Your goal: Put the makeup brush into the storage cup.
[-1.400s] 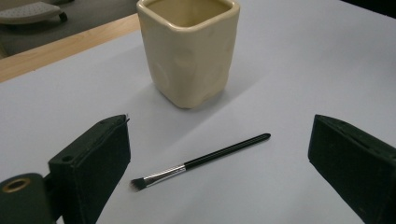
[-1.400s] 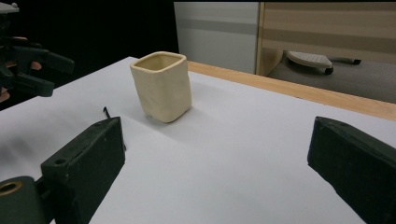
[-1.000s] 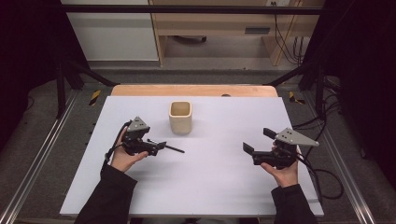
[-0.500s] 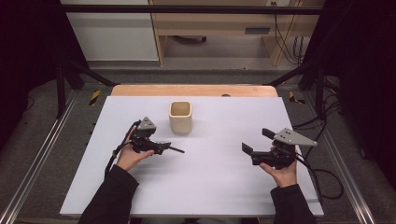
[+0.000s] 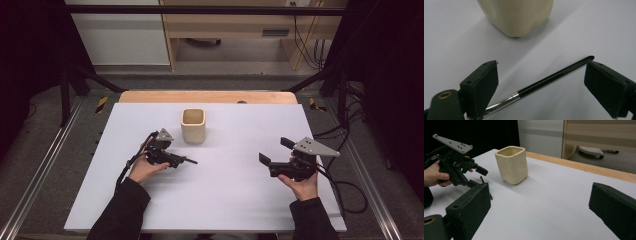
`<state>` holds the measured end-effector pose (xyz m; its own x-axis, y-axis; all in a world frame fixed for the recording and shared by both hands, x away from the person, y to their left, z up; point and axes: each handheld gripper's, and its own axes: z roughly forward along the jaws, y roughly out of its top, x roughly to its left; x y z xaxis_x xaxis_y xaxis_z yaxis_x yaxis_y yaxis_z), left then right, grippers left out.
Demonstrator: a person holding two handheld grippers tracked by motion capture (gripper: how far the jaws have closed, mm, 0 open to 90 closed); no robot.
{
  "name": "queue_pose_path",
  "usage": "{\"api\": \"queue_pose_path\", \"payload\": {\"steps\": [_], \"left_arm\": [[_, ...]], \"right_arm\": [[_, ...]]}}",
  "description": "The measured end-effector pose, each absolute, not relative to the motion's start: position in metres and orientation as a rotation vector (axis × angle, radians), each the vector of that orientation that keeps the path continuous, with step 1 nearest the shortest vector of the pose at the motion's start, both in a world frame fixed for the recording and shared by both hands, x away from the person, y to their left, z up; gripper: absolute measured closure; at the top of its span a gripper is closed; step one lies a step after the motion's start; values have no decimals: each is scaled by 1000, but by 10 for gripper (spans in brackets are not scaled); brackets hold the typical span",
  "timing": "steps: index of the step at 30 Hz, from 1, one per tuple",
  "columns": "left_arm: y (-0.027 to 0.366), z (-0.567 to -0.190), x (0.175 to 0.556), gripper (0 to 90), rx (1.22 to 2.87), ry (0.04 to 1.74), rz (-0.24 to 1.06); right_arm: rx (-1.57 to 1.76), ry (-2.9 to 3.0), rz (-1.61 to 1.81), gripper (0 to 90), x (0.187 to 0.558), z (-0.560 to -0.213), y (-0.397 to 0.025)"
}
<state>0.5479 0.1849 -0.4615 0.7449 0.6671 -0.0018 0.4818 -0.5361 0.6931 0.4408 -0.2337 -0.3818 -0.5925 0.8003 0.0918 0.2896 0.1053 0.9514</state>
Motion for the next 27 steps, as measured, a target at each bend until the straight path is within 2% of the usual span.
{"api": "queue_pose_path", "payload": {"steps": [9, 15, 24, 27], "left_arm": [[182, -470, 551, 164, 2296, 854, 318], [178, -473, 549, 245, 2318, 838, 323], [177, -472, 547, 300, 2329, 837, 331], [176, -471, 546, 342, 2333, 836, 331]], "right_arm": [[1060, 1940, 1499, 42, 441, -382, -233], [1060, 1945, 1494, 42, 441, -382, -233], [1060, 1944, 1494, 42, 440, -381, -234], [1059, 1936, 1502, 42, 440, -381, -234]]}}
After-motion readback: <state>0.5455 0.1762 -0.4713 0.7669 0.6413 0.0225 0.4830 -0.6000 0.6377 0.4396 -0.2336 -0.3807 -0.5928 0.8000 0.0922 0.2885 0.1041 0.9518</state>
